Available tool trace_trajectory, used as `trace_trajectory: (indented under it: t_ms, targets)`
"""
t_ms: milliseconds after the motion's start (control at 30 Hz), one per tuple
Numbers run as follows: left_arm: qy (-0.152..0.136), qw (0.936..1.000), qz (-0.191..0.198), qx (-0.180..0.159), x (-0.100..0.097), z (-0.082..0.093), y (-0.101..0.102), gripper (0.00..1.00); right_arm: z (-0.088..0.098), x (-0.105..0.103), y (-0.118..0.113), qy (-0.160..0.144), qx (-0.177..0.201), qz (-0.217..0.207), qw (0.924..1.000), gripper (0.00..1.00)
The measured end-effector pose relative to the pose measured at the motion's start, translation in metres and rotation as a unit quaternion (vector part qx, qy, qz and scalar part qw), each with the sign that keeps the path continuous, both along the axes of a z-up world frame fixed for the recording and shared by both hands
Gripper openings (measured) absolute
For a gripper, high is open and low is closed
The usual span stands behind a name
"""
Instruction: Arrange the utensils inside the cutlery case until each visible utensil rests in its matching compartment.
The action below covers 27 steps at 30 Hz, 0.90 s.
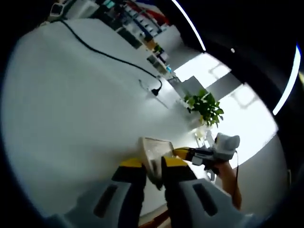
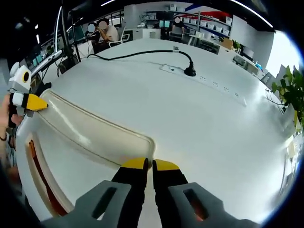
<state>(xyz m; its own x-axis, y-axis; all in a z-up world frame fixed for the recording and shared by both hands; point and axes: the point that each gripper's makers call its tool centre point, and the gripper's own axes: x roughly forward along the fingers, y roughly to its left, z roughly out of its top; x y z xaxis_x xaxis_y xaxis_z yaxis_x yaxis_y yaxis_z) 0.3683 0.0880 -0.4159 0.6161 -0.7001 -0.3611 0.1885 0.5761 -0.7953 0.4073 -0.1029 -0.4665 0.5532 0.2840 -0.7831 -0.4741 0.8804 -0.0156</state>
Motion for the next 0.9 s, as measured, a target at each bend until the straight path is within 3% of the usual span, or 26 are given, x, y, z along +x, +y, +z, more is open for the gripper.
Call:
trace_trajectory:
  t_ms: [133,300,600,800,900]
  targets:
    - [-0.017,0.9996,0.002,0.022,0.001,0.0,0.001,0.09,0.001,0.002,-0.001,0.0,-0.001,0.002,1.0,0.03]
    - [-0.031,0.9992,0.013,-0.022,0.005,0.009,0.0,0.06,0.002,0.003,-0.002,-0.005,0.003,0.005,1.0,0.04]
    - [-0.043,0.999,-0.002,-0.011,0.0,0.014,-0.004,0.05,0.003,0.0,-0.002,-0.016,-0.002,0.046,0.9988,0.05]
    - [-0.069,0.9973,-0.018,-0.015,-0.004,0.021,-0.007,0.03,0.004,-0.004,-0.002,-0.022,-0.007,0.073,0.997,0.06]
    - [-0.081,0.9963,-0.025,-0.011,-0.007,0.023,-0.009,0.03,0.007,-0.009,0.002,-0.019,0.005,0.09,0.9957,0.13]
